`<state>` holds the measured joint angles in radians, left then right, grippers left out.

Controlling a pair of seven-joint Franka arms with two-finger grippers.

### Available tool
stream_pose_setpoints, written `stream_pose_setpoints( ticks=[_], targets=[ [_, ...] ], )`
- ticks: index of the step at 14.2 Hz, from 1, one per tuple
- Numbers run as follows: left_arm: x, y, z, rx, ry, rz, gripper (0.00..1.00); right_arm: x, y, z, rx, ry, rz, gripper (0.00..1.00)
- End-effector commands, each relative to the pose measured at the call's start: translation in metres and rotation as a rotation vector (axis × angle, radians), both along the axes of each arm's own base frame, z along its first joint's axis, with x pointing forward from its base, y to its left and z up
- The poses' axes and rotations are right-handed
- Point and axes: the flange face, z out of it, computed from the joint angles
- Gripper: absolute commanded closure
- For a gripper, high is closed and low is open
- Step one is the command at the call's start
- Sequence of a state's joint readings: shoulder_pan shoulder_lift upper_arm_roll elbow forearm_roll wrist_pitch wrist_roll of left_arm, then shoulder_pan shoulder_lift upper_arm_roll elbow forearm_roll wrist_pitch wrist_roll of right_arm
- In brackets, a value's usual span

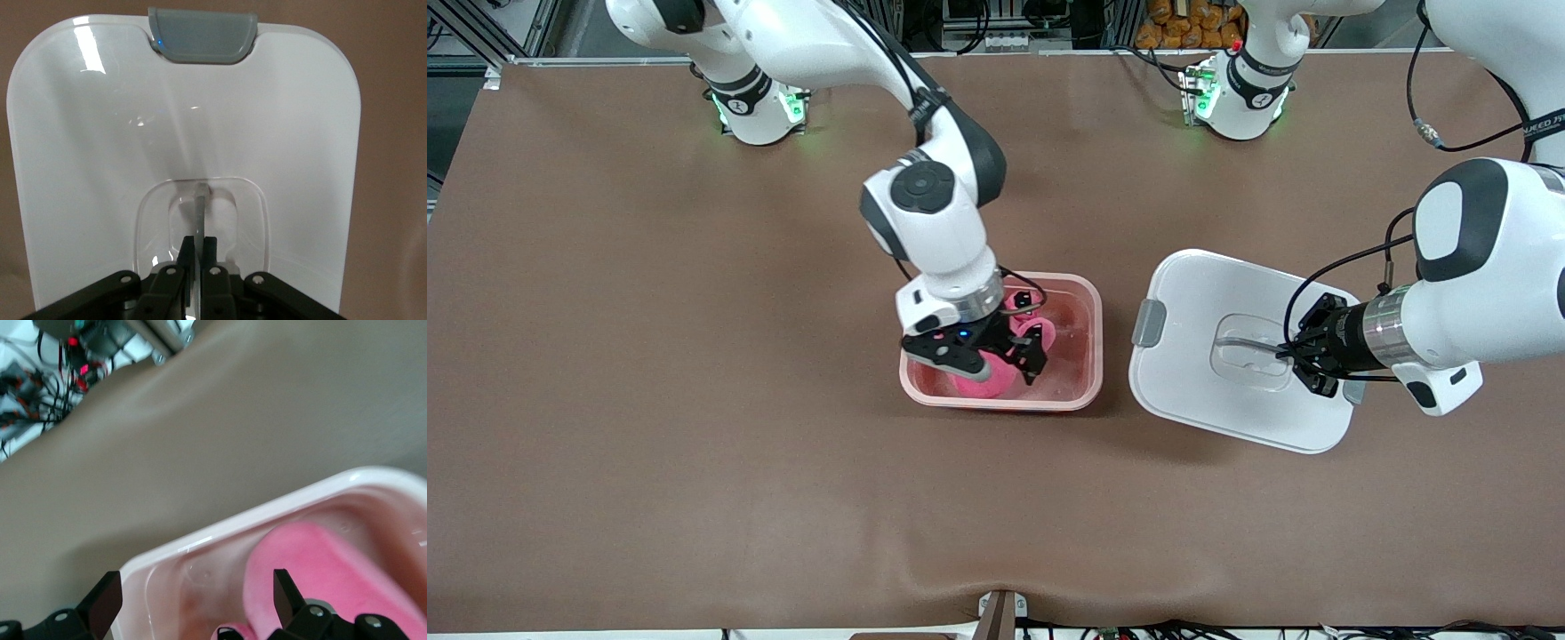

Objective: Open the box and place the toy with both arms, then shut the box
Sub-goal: 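Withdraw the right gripper from the box toward its side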

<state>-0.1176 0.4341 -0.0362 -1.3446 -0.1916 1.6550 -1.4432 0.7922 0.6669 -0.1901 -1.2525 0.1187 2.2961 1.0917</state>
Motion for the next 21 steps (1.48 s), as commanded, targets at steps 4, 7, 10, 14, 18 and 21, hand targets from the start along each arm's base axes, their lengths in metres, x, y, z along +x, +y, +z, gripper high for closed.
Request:
stream_pose_setpoints(
  ticks=[4,7,10,14,18,21],
  targets=[
    [-0.006,-0.008,0.022,0.014,-0.037,-0.026,1.00,0.008,-0.115,0.065,-0.020,0.044,-0.026,0.00],
    [-0.009,-0.030,0.029,0.043,-0.048,0.010,1.00,0.009,-0.183,0.084,-0.041,0.034,0.052,0.00],
    [-0.012,-0.063,0.036,0.068,-0.087,0.094,1.00,0.005,-0.249,0.101,-0.063,0.125,0.126,0.00],
    [-0.025,-0.134,0.036,0.129,-0.165,0.130,1.00,0.000,-0.352,0.116,-0.118,0.232,0.294,0.00],
    [-0.038,-0.193,0.033,0.093,-0.225,0.188,1.00,-0.012,-0.433,0.140,-0.122,0.248,0.384,0.00],
    [-0.045,-0.225,0.024,0.078,-0.251,0.209,1.00,-0.033,-0.465,0.162,-0.117,0.260,0.462,0.00]
  ],
)
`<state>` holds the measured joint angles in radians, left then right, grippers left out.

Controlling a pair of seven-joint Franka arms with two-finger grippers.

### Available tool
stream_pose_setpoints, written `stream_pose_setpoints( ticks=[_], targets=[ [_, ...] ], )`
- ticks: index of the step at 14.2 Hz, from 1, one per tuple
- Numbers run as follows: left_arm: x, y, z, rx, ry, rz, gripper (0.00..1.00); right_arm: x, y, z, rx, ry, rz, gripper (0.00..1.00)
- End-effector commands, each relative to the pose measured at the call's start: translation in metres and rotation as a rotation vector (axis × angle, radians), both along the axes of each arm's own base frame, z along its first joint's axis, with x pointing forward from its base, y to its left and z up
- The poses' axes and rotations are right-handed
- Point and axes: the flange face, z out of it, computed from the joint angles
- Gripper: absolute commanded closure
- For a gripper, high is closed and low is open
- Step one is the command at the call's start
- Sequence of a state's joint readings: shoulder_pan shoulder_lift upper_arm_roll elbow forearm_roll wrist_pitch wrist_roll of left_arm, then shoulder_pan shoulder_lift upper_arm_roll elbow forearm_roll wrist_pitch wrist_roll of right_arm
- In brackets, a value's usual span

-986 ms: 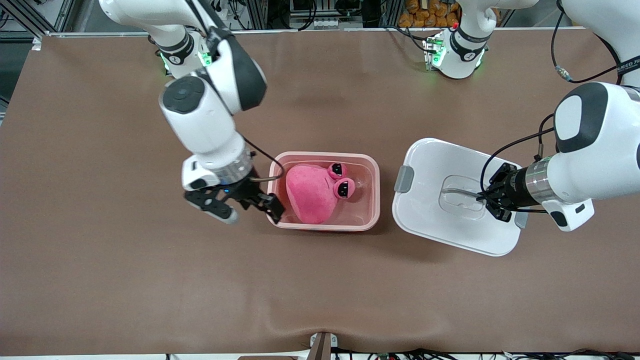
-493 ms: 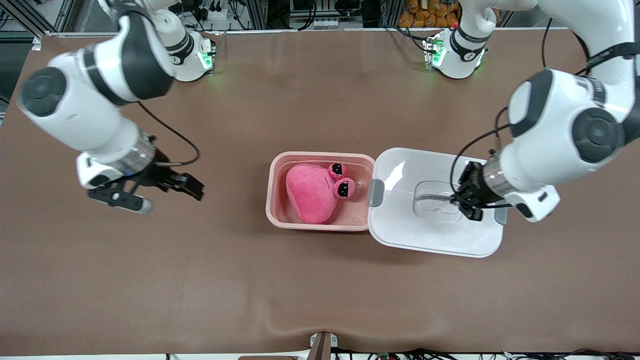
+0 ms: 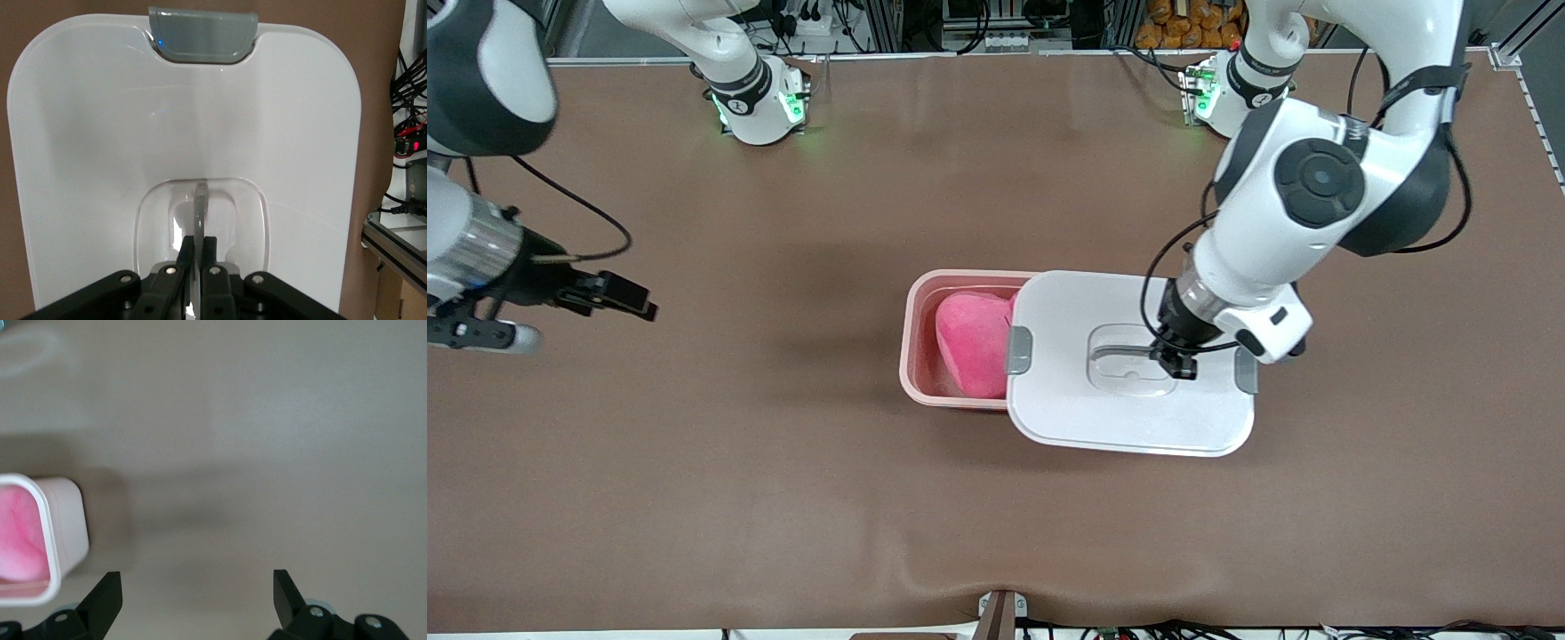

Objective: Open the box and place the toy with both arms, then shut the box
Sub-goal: 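Slide the lid back over the box with the left gripper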

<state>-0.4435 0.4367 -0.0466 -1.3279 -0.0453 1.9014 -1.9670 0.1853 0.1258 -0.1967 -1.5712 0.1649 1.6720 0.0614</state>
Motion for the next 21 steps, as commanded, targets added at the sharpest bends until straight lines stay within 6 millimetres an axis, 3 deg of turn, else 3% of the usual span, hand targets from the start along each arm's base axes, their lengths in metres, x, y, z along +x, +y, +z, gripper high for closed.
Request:
stream_pose_setpoints(
  ticks=[1,5,7,9,11,12,15,21],
  targets=[
    [-0.007,-0.027,-0.002,0.008,-0.060,0.018,1.00,-0.028,-0.019,0.022,0.029,0.010,0.043,0.00],
    [-0.027,-0.072,-0.026,0.036,-0.059,0.044,1.00,-0.054,-0.047,0.047,0.039,0.054,0.119,0.00],
    [-0.037,-0.094,-0.034,0.042,-0.075,0.046,1.00,-0.061,-0.050,0.070,0.001,0.055,0.164,0.00],
    [-0.039,-0.103,-0.043,0.035,-0.074,0.060,1.00,-0.065,-0.037,0.086,-0.069,0.066,0.212,0.00],
    [-0.041,-0.109,-0.044,0.016,-0.087,0.095,1.00,-0.069,-0.031,0.090,-0.088,0.087,0.216,0.00],
    [-0.052,-0.124,-0.052,0.021,-0.079,0.075,1.00,-0.070,-0.032,0.091,-0.086,0.091,0.211,0.00],
    [-0.063,-0.140,-0.065,0.029,-0.067,0.069,1.00,-0.074,-0.043,0.096,-0.074,0.081,0.180,0.00],
    [-0.083,-0.156,-0.085,0.051,-0.037,0.072,1.00,-0.064,-0.050,0.093,-0.081,0.030,0.153,0.00]
  ],
)
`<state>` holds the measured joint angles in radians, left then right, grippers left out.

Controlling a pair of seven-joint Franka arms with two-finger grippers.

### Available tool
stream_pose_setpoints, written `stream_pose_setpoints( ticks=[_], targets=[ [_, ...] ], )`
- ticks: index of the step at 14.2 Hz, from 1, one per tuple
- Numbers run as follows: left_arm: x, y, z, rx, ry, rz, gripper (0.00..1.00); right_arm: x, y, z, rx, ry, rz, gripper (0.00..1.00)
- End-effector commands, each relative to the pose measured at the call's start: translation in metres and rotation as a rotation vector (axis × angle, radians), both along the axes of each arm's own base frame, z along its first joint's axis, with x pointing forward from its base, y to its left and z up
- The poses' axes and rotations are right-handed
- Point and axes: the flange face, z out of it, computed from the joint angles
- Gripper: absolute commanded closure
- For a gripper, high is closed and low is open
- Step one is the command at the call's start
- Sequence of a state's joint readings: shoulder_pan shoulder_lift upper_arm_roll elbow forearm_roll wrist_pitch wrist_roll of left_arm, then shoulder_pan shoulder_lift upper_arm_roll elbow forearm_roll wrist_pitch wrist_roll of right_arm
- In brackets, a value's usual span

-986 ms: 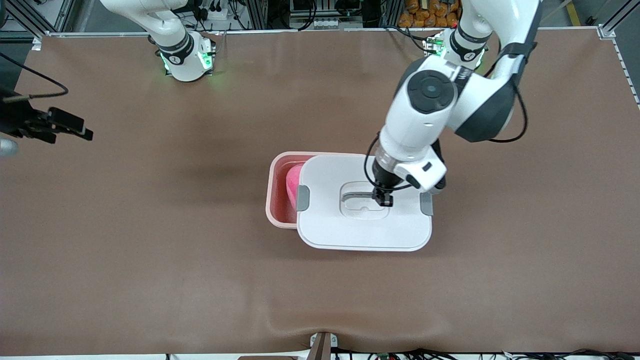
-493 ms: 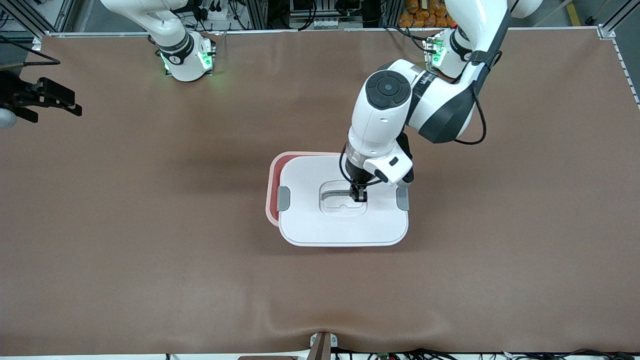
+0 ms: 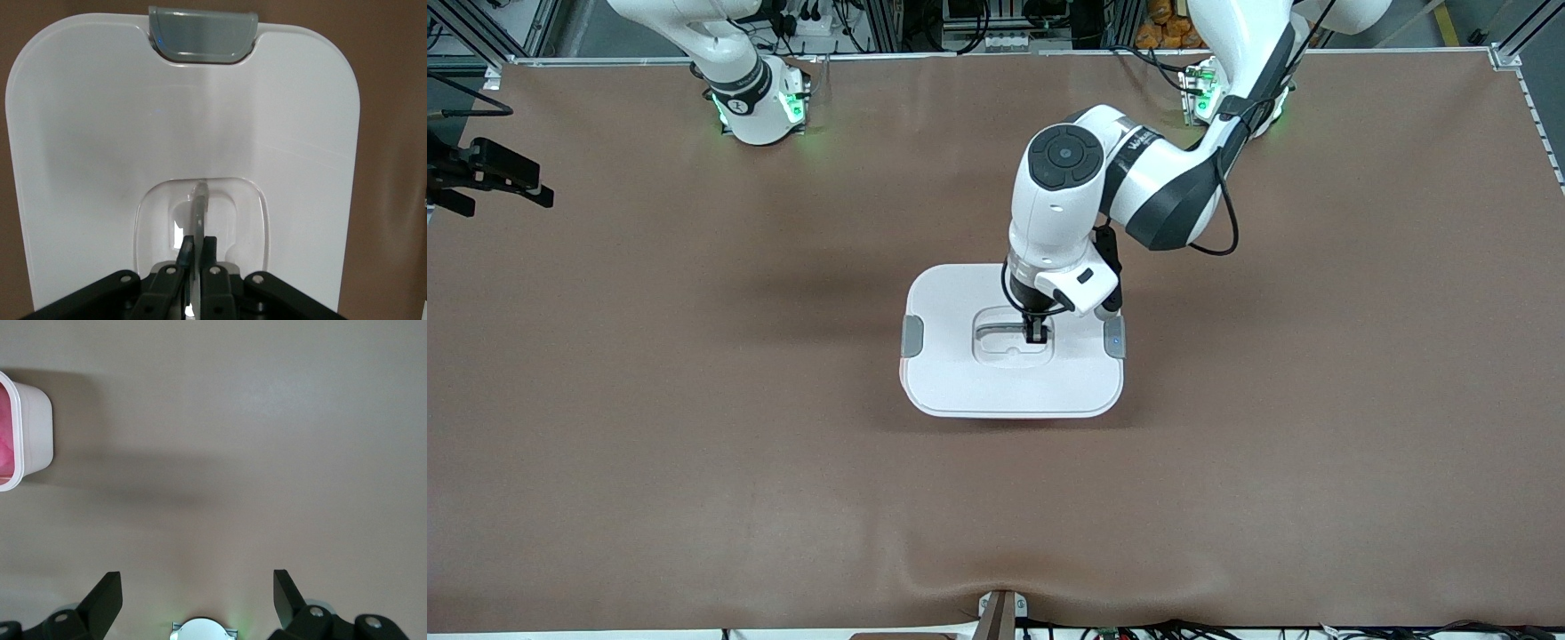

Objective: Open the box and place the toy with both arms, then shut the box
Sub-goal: 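Slide the lid back over the box with the left gripper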

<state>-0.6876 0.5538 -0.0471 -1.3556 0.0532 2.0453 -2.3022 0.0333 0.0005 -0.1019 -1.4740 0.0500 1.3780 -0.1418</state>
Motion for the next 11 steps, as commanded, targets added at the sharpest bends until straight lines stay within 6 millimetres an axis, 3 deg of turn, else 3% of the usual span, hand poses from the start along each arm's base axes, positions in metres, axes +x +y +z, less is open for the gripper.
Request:
stream_pose_setpoints(
  ticks=[1,4,7,11],
  targets=[
    [-0.009,-0.004,-0.005,0.011,-0.017,0.010,1.00,0.001,-0.006,0.004,-0.008,-0.037,-0.025,0.00],
    [-0.019,-0.011,-0.019,0.006,-0.021,-0.007,1.00,0.001,-0.018,0.002,-0.009,-0.035,-0.046,0.00],
    [-0.022,-0.012,-0.023,0.000,-0.019,0.025,1.00,0.005,-0.019,-0.005,-0.006,-0.019,-0.049,0.00],
    [-0.021,-0.014,-0.028,-0.016,-0.051,0.037,1.00,0.002,-0.013,0.003,-0.011,-0.029,-0.035,0.00]
  ],
)
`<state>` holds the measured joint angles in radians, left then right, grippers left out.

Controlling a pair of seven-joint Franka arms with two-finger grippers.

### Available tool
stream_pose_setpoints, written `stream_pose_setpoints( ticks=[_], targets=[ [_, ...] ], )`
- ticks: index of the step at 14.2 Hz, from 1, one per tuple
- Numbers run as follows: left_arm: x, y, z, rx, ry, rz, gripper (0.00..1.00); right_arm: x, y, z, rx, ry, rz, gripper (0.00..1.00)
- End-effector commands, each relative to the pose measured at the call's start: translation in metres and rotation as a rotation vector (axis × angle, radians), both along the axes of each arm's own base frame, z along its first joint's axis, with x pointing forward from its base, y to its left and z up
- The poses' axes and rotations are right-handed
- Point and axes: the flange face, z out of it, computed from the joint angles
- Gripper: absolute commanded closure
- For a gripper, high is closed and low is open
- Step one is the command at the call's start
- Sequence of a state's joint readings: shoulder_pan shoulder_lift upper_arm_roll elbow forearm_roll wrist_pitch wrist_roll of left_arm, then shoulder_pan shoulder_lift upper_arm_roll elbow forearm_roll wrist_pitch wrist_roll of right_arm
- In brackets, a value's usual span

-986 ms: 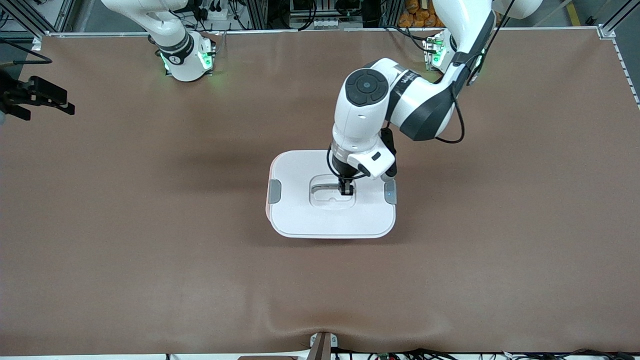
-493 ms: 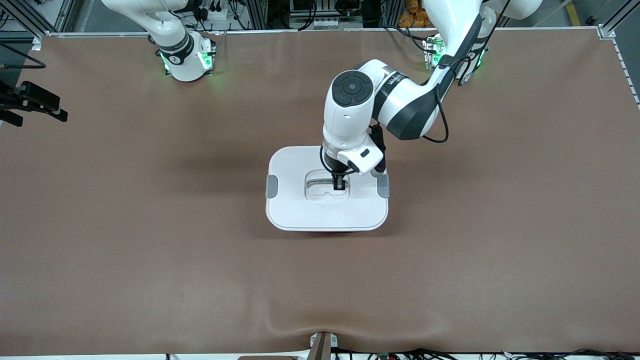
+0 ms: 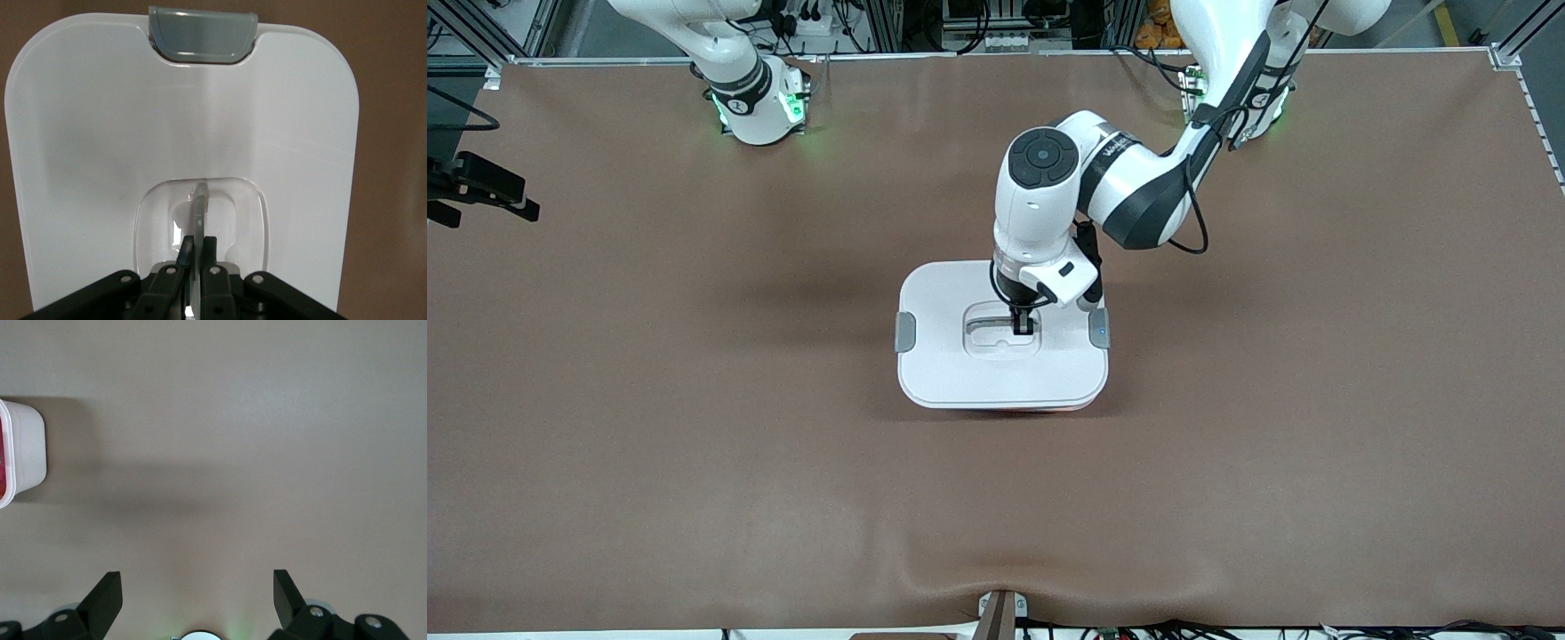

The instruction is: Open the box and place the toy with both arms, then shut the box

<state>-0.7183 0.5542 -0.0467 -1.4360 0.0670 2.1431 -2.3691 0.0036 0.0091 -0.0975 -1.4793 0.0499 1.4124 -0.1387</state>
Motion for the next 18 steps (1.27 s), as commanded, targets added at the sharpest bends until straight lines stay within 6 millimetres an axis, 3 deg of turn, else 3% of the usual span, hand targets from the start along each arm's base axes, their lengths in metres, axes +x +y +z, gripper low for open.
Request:
stream_pose_setpoints(
  ticks=[1,6,11,14,18],
  targets=[
    [-0.004,0.000,-0.004,-0.006,-0.042,0.011,1.00,-0.004,0.002,0.008,-0.007,-0.011,-0.004,0.00],
    [-0.009,0.001,-0.015,0.023,-0.053,0.002,1.00,-0.007,0.003,0.010,-0.019,-0.008,0.002,0.00],
    [-0.009,-0.001,-0.012,0.011,-0.064,-0.004,1.00,-0.008,-0.016,0.010,-0.015,-0.006,-0.038,0.00],
    [-0.014,-0.006,-0.014,0.013,-0.062,-0.012,1.00,-0.006,-0.018,0.008,-0.006,-0.010,-0.042,0.00],
    [-0.015,-0.006,-0.016,0.017,-0.060,-0.014,1.00,0.000,0.009,0.003,-0.018,-0.004,0.012,0.00]
  ],
)
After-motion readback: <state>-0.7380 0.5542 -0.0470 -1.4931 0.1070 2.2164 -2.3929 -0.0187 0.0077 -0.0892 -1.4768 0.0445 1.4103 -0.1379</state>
